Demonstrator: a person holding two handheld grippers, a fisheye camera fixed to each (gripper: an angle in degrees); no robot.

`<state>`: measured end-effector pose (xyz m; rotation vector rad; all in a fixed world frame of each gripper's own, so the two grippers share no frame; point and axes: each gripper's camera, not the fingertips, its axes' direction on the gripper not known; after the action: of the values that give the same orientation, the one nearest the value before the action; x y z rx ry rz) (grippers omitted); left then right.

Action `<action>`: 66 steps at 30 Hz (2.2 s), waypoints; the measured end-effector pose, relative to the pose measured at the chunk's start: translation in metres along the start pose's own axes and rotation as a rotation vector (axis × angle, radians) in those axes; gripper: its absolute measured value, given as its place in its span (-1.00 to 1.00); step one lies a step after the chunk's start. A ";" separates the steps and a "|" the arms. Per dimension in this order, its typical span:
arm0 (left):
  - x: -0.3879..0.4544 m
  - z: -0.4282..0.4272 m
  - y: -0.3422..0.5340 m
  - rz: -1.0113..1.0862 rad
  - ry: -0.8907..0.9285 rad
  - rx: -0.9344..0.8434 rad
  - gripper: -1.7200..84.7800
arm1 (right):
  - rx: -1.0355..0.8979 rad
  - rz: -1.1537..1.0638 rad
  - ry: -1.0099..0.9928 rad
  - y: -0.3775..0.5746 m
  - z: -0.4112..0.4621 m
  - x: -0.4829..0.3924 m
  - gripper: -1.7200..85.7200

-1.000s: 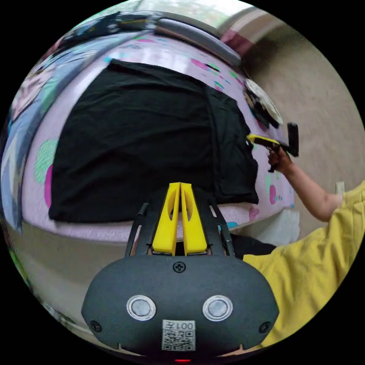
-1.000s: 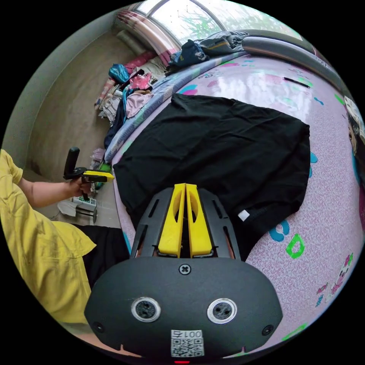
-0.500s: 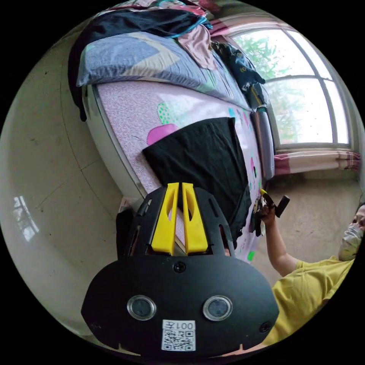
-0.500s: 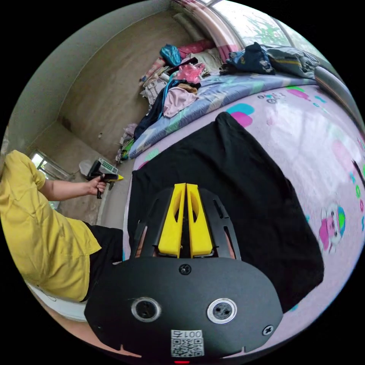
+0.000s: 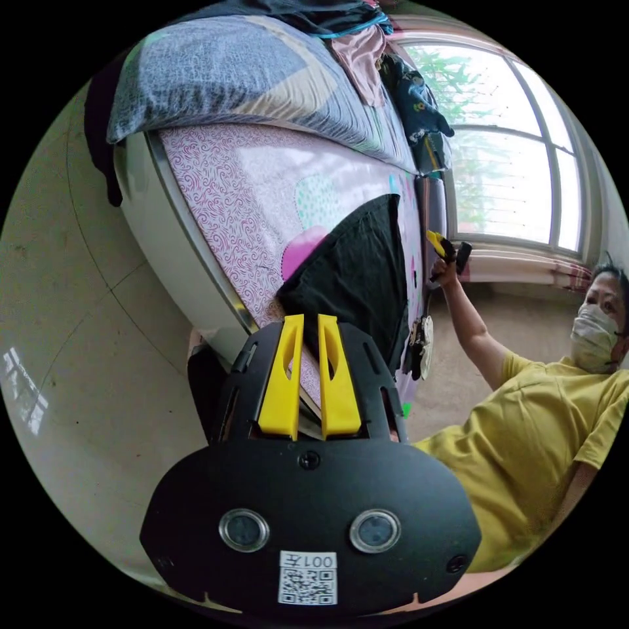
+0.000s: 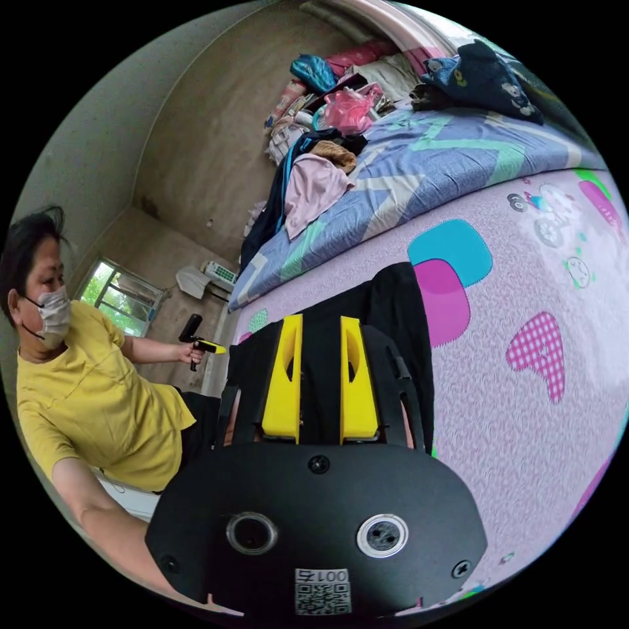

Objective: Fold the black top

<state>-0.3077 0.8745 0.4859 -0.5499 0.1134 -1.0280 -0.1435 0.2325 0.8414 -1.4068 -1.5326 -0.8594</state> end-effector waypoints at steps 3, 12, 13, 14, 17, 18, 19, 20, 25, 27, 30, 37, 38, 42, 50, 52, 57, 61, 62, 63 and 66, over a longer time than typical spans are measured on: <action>-0.019 0.007 -0.008 -0.023 0.029 0.011 -0.96 | -0.065 -0.007 0.057 -0.032 0.010 0.018 -0.77; -0.056 0.025 -0.025 -0.023 0.035 0.016 -0.97 | -0.182 -0.013 0.103 -0.105 0.030 0.053 -0.76; -0.059 0.029 -0.027 -0.011 0.029 0.004 -0.97 | -0.191 -0.013 0.104 -0.109 0.031 0.055 -0.76; -0.061 0.033 -0.030 0.004 0.031 -0.003 -0.97 | -0.206 -0.014 0.108 -0.117 0.033 0.058 -0.76; -0.067 0.044 -0.036 0.008 0.048 -0.009 -0.97 | -0.223 -0.014 0.114 -0.137 0.036 0.067 -0.76; -0.069 0.046 -0.037 0.005 0.051 -0.011 -0.97 | -0.227 -0.015 0.113 -0.144 0.037 0.072 -0.76; -0.072 0.049 -0.039 0.003 0.052 -0.006 -0.97 | -0.226 -0.016 0.114 -0.148 0.037 0.074 -0.76; -0.075 0.052 -0.040 -0.001 0.055 -0.001 -0.98 | -0.222 -0.012 0.115 -0.155 0.037 0.079 -0.76; -0.086 0.057 -0.041 -0.017 0.060 0.012 -0.98 | -0.215 0.031 0.064 -0.180 0.041 0.102 -0.75; -0.088 0.057 -0.041 -0.018 0.046 0.014 -0.98 | -0.242 0.048 0.017 -0.191 0.046 0.111 -0.75; -0.089 0.061 -0.041 -0.002 0.034 0.007 -0.97 | -0.244 0.051 -0.043 -0.204 0.049 0.118 -0.75; -0.093 0.073 -0.041 0.018 0.037 0.023 -0.96 | -0.266 0.059 -0.121 -0.227 0.054 0.124 -0.74; -0.092 0.075 -0.041 0.023 0.033 0.025 -0.96 | -0.268 0.059 -0.125 -0.230 0.054 0.124 -0.74; -0.092 0.078 -0.036 0.023 0.028 0.030 -0.97 | -0.269 0.065 -0.132 -0.238 0.051 0.126 -0.74; -0.082 0.079 -0.028 0.031 0.014 0.086 -0.93 | -0.273 0.076 -0.140 -0.250 0.047 0.124 -0.75; -0.079 0.075 -0.024 0.033 -0.023 0.099 -0.92 | -0.277 0.076 -0.138 -0.252 0.046 0.123 -0.75; -0.067 0.068 -0.019 0.028 -0.057 0.139 -0.86 | -0.278 0.081 -0.143 -0.254 0.043 0.120 -0.76; -0.062 0.059 -0.012 -0.021 -0.066 0.192 -0.84 | -0.284 0.078 -0.147 -0.255 0.041 0.116 -0.76; -0.059 0.061 -0.012 -0.012 -0.056 0.173 -0.84 | -0.288 0.078 -0.150 -0.255 0.040 0.115 -0.76; -0.058 0.063 -0.012 -0.007 -0.047 0.164 -0.83 | -0.291 0.080 -0.153 -0.256 0.039 0.114 -0.76; -0.051 0.069 -0.010 -0.004 -0.003 0.164 -0.83 | -0.300 0.076 -0.163 -0.256 0.040 0.110 -0.77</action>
<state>-0.3188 0.9399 0.5420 -0.4028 0.0255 -1.0299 -0.4016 0.2798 0.9429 -1.7776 -1.5030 -0.9775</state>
